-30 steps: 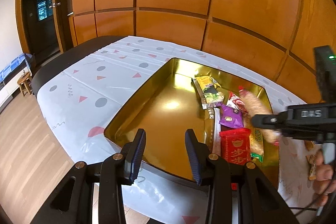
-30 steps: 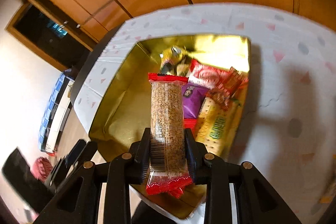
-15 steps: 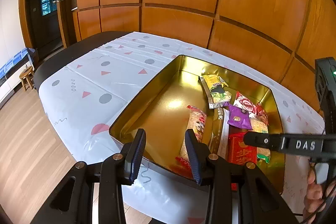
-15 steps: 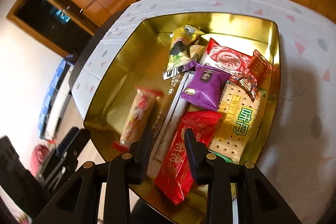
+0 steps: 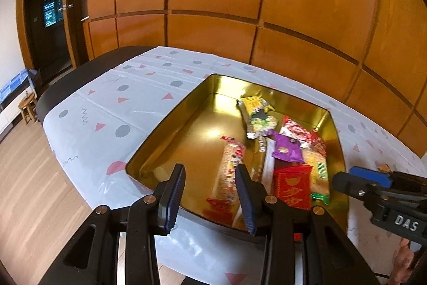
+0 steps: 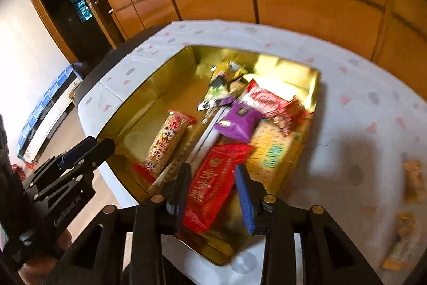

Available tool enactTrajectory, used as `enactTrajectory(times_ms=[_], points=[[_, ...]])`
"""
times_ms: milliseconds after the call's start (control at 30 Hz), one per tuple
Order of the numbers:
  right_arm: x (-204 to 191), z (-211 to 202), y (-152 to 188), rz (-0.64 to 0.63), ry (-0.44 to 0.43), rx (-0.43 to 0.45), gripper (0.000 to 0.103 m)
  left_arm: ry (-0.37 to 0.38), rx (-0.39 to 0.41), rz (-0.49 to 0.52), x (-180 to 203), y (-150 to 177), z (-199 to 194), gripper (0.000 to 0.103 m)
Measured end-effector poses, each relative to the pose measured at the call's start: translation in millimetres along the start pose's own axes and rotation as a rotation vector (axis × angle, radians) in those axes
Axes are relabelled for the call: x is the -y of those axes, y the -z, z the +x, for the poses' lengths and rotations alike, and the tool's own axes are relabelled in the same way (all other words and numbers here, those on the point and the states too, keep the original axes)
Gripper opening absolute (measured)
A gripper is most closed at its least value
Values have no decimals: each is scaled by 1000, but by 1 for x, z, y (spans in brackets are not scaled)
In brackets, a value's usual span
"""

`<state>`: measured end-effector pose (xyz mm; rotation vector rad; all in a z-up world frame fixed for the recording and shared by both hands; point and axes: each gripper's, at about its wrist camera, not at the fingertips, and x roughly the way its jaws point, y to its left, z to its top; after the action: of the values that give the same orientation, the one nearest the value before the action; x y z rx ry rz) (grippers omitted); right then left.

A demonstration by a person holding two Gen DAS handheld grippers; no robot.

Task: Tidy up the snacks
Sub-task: 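Move both grippers toward the two remaining orange-edged pastry packs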

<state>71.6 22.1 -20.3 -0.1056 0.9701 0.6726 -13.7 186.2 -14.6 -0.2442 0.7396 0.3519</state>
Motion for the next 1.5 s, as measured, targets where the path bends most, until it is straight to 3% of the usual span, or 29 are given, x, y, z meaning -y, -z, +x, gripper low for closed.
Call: enactTrajectory(times_ms=[267, 667, 967, 1167, 1333, 1400, 1500], points=[[33, -44, 24, -24, 111, 53, 55, 32, 13, 47, 19, 2, -9, 39], [134, -95, 62, 107, 307, 55, 60, 77, 28, 130, 53, 1, -19, 39], [221, -148, 93, 272, 467, 66, 68, 138, 30, 211, 86, 6, -25, 39], [289, -183, 105, 436, 609, 121, 74, 193, 4, 271, 109, 15, -25, 39], [335, -202, 122, 629, 548, 232, 74, 305, -27, 372, 146, 22, -31, 39], [341, -205, 123, 646, 507, 283, 74, 352, -41, 420, 164, 25, -32, 39], [339, -205, 121, 631, 477, 313, 78, 479, -111, 478, 194, 29, -29, 39]])
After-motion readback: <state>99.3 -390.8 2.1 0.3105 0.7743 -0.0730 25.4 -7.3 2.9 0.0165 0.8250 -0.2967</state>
